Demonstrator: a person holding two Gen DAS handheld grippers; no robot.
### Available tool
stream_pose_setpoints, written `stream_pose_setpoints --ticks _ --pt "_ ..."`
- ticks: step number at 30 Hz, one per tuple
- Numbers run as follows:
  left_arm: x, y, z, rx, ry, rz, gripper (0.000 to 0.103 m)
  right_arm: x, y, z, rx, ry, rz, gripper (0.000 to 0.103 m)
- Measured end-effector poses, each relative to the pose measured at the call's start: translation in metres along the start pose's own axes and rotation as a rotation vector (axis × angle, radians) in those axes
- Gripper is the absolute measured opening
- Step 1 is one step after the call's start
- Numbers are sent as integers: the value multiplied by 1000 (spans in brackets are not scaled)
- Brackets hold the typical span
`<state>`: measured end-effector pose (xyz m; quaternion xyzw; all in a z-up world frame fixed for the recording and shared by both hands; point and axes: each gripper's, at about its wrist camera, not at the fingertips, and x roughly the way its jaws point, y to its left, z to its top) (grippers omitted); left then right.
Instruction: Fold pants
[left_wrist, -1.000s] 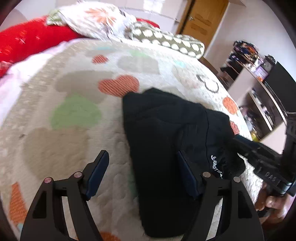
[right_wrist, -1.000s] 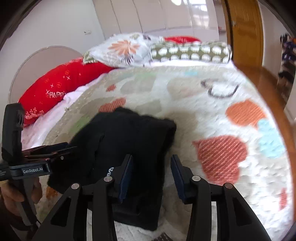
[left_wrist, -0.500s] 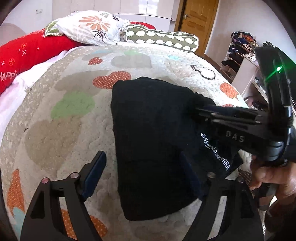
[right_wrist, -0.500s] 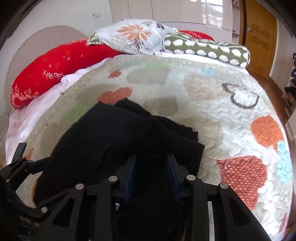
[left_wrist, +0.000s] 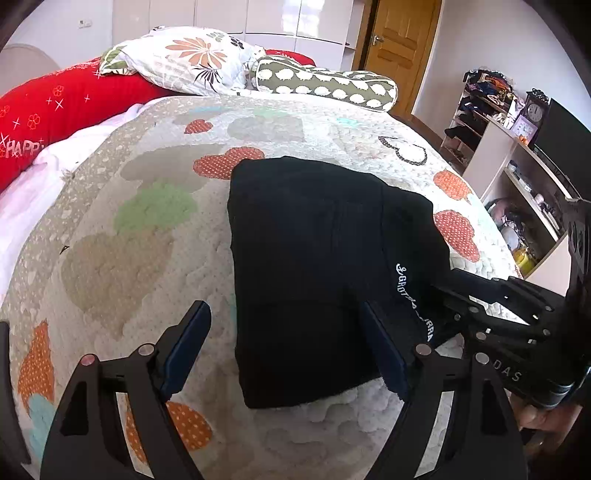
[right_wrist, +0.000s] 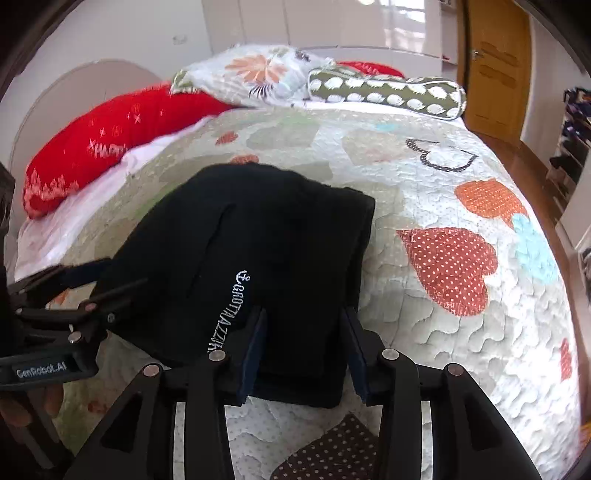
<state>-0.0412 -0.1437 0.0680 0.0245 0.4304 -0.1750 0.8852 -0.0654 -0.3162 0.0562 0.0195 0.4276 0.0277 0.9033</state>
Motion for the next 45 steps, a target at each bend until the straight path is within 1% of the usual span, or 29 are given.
stream_pose_setpoints --ticks 1,3,4,5,7,9,10,14,17,18,20,23,29,35,45 --pt "-4 -1 -1 4 -10 9 83 -7 2 2 0 -8 -2 42" --pt "-12 -2 -2 7 -31 20 83 -21 4 3 0 -34 -6 46" --pt "-17 -2 -2 6 -45 24 83 -28 6 3 0 -51 -10 52" --pt "-24 -2 -3 4 -63 29 83 -36 8 2 4 -70 -22 60" --pt "-33 -2 -4 0 -85 32 83 -51 12 0 14 -111 -34 66" --pt "-42 -4 -5 1 -103 39 83 -63 15 -3 24 -147 -25 67" --pt "-46 -5 -6 3 -113 43 83 -68 16 -4 29 -155 -26 69" --pt "-66 -9 -10 19 -152 85 85 -83 22 -9 28 -179 -54 74" --pt "-79 -7 -13 13 -185 102 85 -93 23 -11 34 -194 -46 78" --pt "-82 -7 -14 11 -191 108 85 -96 23 -11 34 -200 -45 79" --pt "-87 -7 -15 14 -199 120 85 -100 25 -13 38 -198 -54 83" --pt "-93 -7 -17 19 -205 125 85 -103 27 -15 35 -187 -54 83" --pt "-104 -9 -22 24 -232 135 85 -111 28 -20 42 -198 -57 83" --pt "-112 -7 -24 9 -246 123 85 -116 27 -20 50 -212 -60 83" --pt "-112 -7 -25 17 -238 150 85 -112 32 -20 43 -200 -50 83"
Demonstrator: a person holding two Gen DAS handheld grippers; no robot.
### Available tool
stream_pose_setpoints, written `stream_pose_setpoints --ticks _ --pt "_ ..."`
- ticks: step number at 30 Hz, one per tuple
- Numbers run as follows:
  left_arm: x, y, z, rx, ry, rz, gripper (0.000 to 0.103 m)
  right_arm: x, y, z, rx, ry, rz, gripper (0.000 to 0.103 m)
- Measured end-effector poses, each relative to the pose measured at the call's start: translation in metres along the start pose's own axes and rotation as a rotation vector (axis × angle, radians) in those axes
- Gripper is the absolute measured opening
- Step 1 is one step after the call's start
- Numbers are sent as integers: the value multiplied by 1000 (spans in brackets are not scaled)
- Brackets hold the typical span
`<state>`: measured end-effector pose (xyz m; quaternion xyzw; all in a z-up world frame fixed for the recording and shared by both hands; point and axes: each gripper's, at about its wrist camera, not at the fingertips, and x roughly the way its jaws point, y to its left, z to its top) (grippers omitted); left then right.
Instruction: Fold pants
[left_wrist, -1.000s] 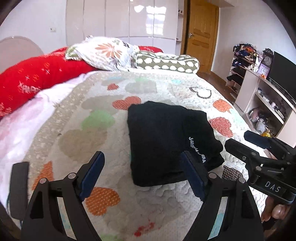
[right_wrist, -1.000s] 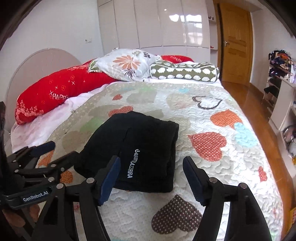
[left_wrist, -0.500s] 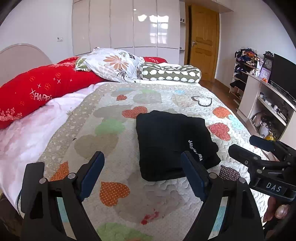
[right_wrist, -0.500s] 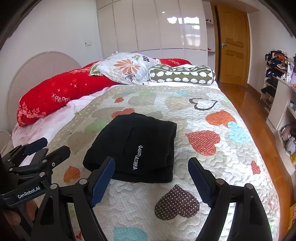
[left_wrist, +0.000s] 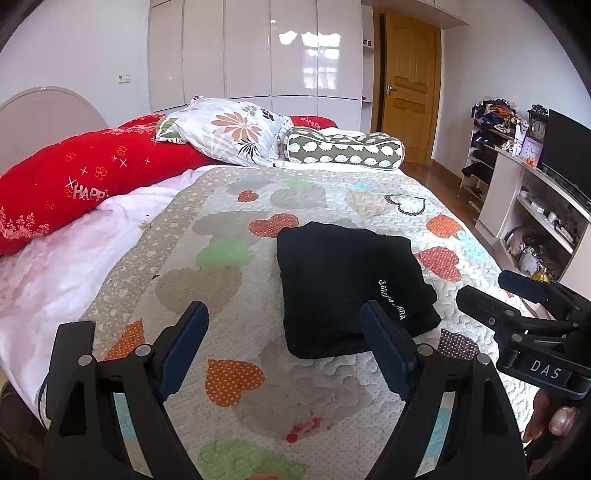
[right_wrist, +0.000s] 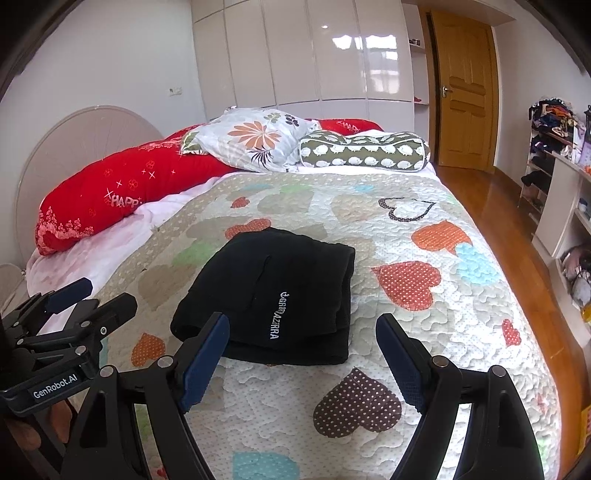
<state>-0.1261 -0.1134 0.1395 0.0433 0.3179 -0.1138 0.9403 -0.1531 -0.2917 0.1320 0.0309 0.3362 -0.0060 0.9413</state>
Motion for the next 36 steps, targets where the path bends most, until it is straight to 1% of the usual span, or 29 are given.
stream_pose_setpoints --ticks 20,36 --pt "4 -2 1 10 -1 16 85 8 6 -2 -26 16 4 83" --pt "7 -2 -2 5 3 6 85 15 5 -6 -35 34 10 83"
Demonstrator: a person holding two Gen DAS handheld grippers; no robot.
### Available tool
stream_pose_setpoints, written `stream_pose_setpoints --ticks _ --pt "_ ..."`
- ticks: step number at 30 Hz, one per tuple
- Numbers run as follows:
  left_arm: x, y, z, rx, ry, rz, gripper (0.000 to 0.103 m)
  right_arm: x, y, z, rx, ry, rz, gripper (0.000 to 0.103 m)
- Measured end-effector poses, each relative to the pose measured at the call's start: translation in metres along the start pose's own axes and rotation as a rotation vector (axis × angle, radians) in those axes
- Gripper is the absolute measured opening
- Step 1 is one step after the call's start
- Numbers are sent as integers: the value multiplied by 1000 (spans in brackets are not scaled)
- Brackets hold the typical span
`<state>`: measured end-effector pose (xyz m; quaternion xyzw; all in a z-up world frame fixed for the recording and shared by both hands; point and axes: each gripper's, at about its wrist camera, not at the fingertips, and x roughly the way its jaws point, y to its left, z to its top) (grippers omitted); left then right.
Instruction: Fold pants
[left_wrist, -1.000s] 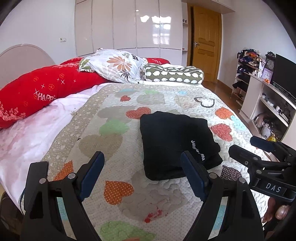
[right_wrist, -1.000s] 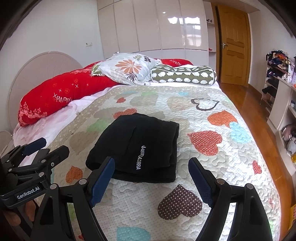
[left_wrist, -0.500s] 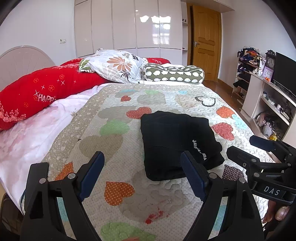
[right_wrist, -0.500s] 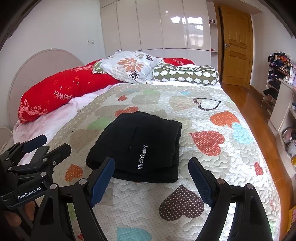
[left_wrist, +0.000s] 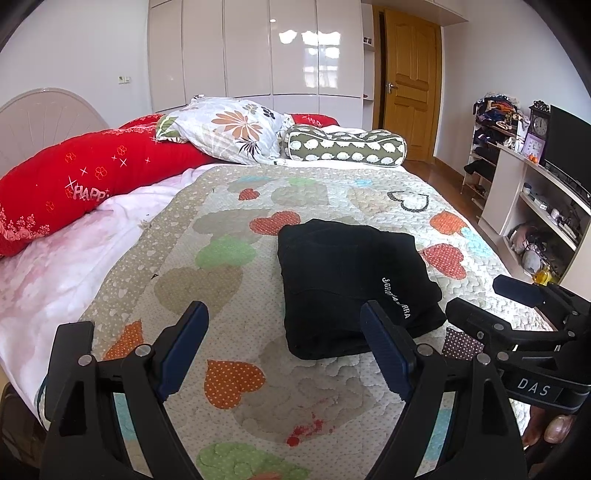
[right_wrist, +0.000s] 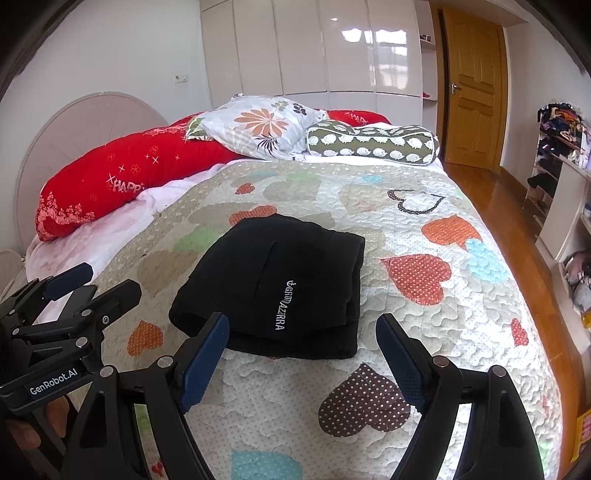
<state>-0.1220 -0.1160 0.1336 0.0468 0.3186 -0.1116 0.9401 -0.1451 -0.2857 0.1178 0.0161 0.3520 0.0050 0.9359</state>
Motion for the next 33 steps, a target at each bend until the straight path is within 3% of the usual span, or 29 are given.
stream_pose_setpoints --ticks 33 --pt "-2 -2 -5 -3 -8 4 85 2 -1 -5 -5 20 -5 83"
